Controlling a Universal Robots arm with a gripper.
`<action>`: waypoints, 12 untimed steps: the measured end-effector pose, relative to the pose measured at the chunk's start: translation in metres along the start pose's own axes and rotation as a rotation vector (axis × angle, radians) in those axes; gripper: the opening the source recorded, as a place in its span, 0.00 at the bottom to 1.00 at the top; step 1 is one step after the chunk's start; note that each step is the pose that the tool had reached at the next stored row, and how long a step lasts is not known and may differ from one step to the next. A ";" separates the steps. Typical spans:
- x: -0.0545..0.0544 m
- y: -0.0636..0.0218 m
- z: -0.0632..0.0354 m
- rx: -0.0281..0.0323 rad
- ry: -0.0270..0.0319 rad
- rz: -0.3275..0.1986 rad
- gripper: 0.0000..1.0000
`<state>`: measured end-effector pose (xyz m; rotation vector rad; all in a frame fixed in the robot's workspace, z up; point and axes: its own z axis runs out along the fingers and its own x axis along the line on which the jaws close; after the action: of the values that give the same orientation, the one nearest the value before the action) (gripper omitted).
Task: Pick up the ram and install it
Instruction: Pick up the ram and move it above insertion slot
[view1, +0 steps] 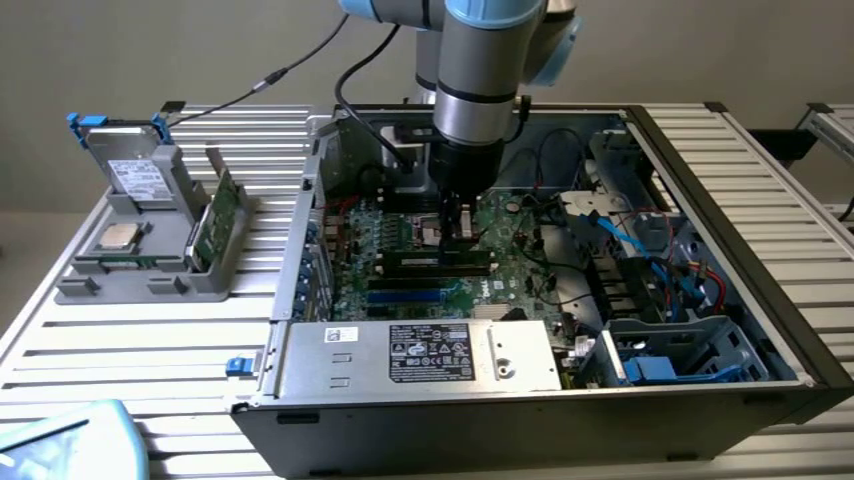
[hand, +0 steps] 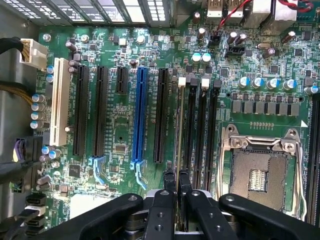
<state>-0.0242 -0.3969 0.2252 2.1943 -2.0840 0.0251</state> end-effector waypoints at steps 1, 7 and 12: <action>0.000 0.0001 0.0001 0.0001 0.0001 0.000 0.14; 0.000 0.0004 0.0006 0.0013 -0.0001 0.003 0.14; 0.000 0.0004 0.0008 0.0018 -0.0016 0.013 0.14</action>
<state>-0.0247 -0.3969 0.2244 2.1830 -2.0996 0.0263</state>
